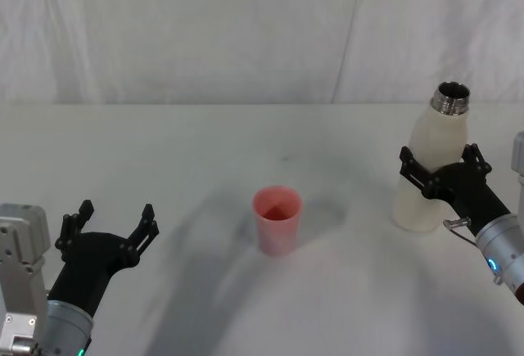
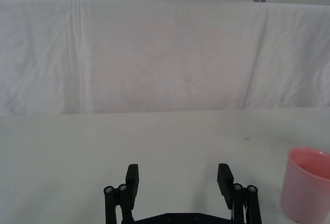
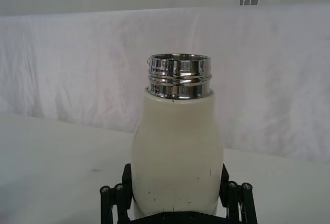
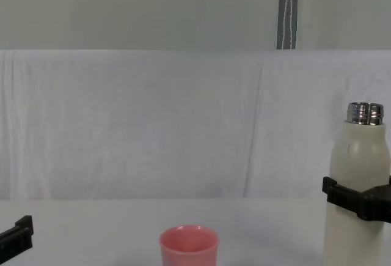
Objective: Grasp the thermos with one hand and pour water into the cup lid.
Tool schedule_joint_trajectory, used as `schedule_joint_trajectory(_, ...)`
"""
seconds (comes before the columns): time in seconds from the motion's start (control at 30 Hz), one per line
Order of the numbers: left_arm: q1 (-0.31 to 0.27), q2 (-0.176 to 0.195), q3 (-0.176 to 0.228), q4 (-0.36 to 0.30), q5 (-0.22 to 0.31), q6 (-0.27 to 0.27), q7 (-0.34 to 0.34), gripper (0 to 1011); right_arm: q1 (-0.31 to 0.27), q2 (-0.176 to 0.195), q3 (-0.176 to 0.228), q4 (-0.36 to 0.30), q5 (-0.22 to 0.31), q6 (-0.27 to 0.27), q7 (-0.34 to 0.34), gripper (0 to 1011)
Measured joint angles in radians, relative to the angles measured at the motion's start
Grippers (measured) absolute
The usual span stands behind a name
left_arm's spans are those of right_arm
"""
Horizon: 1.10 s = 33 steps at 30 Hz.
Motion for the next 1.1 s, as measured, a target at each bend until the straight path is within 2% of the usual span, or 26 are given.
schedule_joint_trajectory(0.9,0.000,0.000,0.000,0.000,0.000,0.000,0.000,1001,0.003,-0.002,-0.002,0.007,-0.001,-0.005,0.004,952)
schedule_joint_trajectory(1.0,0.000,0.000,0.000,0.000,0.000,0.000,0.000,1001,0.003,-0.002,-0.002,0.007,0.000,-0.006,0.004,1001)
schedule_joint_trajectory(1.1,0.000,0.000,0.000,0.000,0.000,0.000,0.000,1001,0.003,-0.002,-0.002,0.007,0.000,-0.006,0.004,1001)
